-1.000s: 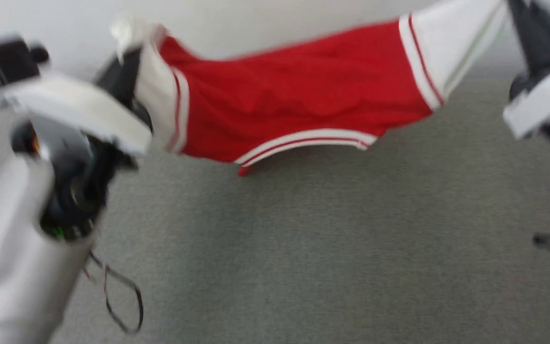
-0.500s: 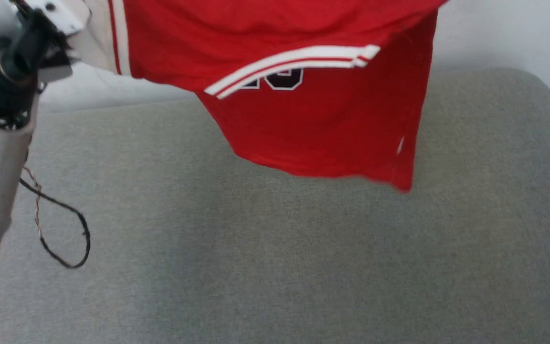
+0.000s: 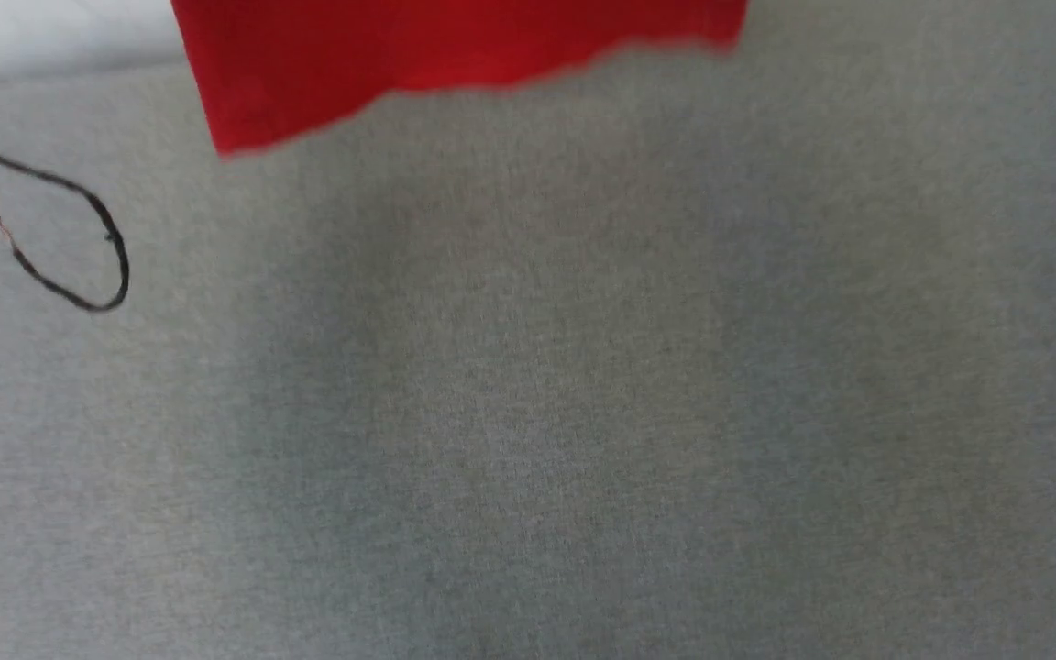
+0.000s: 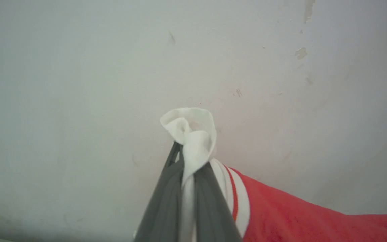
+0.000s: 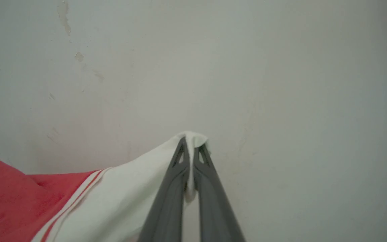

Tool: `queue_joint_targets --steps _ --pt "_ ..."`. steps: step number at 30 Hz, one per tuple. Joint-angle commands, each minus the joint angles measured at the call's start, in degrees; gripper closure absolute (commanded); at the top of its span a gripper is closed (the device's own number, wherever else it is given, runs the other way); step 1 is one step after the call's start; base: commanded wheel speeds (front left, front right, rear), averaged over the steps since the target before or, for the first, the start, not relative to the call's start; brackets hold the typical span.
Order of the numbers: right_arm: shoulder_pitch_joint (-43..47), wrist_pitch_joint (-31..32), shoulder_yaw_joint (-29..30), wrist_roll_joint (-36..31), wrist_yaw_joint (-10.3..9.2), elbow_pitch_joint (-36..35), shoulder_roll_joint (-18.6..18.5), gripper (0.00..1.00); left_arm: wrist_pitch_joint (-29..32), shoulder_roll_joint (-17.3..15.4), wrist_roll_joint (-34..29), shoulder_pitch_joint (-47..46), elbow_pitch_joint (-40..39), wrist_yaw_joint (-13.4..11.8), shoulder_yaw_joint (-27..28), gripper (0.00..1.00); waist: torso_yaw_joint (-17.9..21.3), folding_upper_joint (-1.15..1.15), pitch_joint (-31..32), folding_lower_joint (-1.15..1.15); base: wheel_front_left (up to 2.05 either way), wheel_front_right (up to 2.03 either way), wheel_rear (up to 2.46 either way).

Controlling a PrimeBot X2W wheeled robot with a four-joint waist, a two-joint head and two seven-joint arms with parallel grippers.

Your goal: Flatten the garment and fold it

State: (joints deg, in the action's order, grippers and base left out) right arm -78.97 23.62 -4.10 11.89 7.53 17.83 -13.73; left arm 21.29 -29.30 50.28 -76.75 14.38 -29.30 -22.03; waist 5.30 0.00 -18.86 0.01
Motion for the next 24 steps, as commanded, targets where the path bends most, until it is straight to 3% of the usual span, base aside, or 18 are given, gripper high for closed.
queue_joint_targets --steps 1,8,12,18,24 --pt "-2.3 -1.3 0.2 -0.8 -0.04 1.7 0.1 1.0 -1.3 0.2 -0.5 -1.3 0.8 0.4 0.6 1.0 -0.2 0.0 -9.1 -0.01 0.0 0.0 0.0" --pt "-6.5 -4.0 -0.1 -1.5 -0.04 6.1 -0.8 1.0 -4.4 1.1 1.4 -2.3 1.7 2.5 3.2 1.0 -1.5 0.0 -15.6 -0.01 0.0 0.0 0.0" --pt "-4.9 -5.6 -0.5 0.5 -0.04 6.3 -1.0 1.0 -5.0 2.1 4.3 0.8 0.9 5.8 4.1 1.0 -2.2 0.0 -17.6 -0.01 0.0 0.0 0.0" --pt "2.2 -5.9 -3.1 5.7 -0.04 2.1 -2.8 1.0 -3.9 2.3 9.5 8.8 -3.7 10.6 5.1 1.0 -3.2 0.0 -16.7 -0.01 0.0 0.0 0.0" --pt "14.9 -4.2 -2.8 10.4 -0.04 -7.3 -4.9 1.0 -4.0 1.8 13.7 21.0 -10.7 12.5 6.7 1.0 -4.1 0.0 -11.2 -0.01 0.0 0.0 0.0"
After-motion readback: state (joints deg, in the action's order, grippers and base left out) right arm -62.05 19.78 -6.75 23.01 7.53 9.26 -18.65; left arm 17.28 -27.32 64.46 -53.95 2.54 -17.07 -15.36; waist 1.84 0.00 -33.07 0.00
